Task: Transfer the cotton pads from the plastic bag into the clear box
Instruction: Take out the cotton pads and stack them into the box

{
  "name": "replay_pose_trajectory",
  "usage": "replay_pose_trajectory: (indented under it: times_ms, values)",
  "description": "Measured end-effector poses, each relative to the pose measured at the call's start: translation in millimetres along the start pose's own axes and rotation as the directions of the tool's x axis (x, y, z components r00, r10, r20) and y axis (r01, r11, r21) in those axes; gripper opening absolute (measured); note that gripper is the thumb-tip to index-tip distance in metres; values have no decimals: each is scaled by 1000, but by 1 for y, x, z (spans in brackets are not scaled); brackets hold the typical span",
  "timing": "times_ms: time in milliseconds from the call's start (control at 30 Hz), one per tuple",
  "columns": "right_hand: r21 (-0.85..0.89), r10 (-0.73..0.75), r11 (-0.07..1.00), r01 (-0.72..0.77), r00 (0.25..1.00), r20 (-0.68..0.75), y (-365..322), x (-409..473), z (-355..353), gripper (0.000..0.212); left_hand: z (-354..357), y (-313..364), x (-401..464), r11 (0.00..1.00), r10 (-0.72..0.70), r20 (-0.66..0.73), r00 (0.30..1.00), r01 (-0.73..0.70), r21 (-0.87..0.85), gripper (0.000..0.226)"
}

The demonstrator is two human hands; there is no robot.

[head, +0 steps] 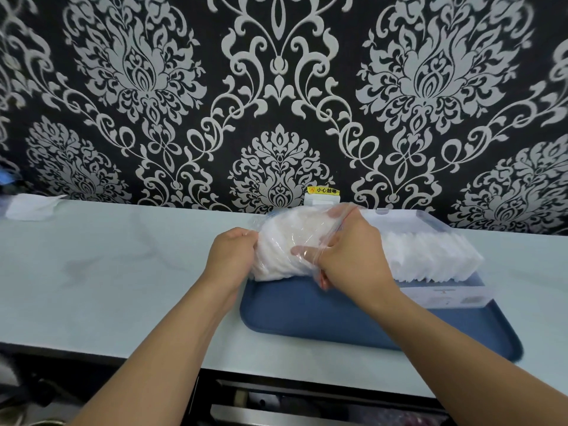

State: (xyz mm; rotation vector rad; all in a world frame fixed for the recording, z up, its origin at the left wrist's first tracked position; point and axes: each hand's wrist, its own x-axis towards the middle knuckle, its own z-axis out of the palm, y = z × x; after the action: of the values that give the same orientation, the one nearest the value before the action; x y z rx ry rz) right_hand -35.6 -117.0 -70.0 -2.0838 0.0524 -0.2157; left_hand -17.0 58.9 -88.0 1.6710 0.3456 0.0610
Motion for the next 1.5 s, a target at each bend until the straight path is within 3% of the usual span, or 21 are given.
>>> replay_pose_trajectory:
  times_ms: [100, 233, 400, 500, 633, 800, 900, 933, 1000, 1067, 1133, 1200, 1333, 1400, 1500]
  values:
    - [164, -16, 986, 20, 1000, -26, -5, -6, -1, 60, 3, 10, -1, 999, 52, 36, 998, -52, 5, 19]
    - [211, -83, 973, 97, 994, -72, -7, -10, 0, 55, 8, 13, -4, 999, 51, 125, 991, -52, 8, 38]
    - [158, -129, 975, 155, 979, -161, -6, -5, -4, 51, 5, 10, -6, 999, 50, 127, 991, -49, -8, 39]
    - [3, -147, 989, 148, 985, -91, -5, -3, -8, 58, 4, 12, -7, 997, 79, 135, 988, -78, -16, 40]
    - [-162, -135, 978, 128, 990, -31, -3, 0, -9, 37, 3, 8, -9, 982, 188, 74, 979, -188, -7, 56]
    - [-244, -194, 956, 164, 976, -104, -1, -1, -4, 49, 3, 4, -10, 977, 212, -15, 977, -212, -17, 59]
    - [-242, -175, 959, 149, 981, -85, 4, 1, -2, 40, 2, 8, -16, 975, 217, 93, 972, -213, -57, 69]
    - [-236, -177, 960, 154, 981, -77, 7, 3, -1, 39, 3, 9, -20, 972, 231, 142, 963, -223, -68, 60]
    - [-146, -177, 974, 170, 984, -30, 10, 8, -1, 48, 4, 10, -28, 966, 259, 213, 942, -249, -72, 33]
    - [43, -172, 985, 170, 984, 48, 9, 11, -2, 60, 4, 8, -31, 958, 286, 247, 926, -279, -64, 31]
    - [160, -179, 974, 158, 976, 125, 8, 15, -6, 55, 2, 6, -33, 946, 323, 268, 908, -318, -63, 31]
    - [186, -185, 970, 156, 971, 150, 6, 17, -9, 52, -1, 7, -32, 929, 366, 280, 888, -364, -59, 29]
    - [164, -107, 983, 82, 983, 151, 4, 15, -10, 69, -2, 10, -34, 871, 463, 288, 838, -490, 25, 40]
    - [210, -57, 978, 15, 979, 198, 3, 14, -12, 49, 0, 11, -34, 845, 492, 272, 827, -529, 77, 53]
    - [326, 117, 923, -204, 956, 269, 2, 17, -13, 24, 5, 12, -34, 840, 494, 260, 830, -533, 105, 56]
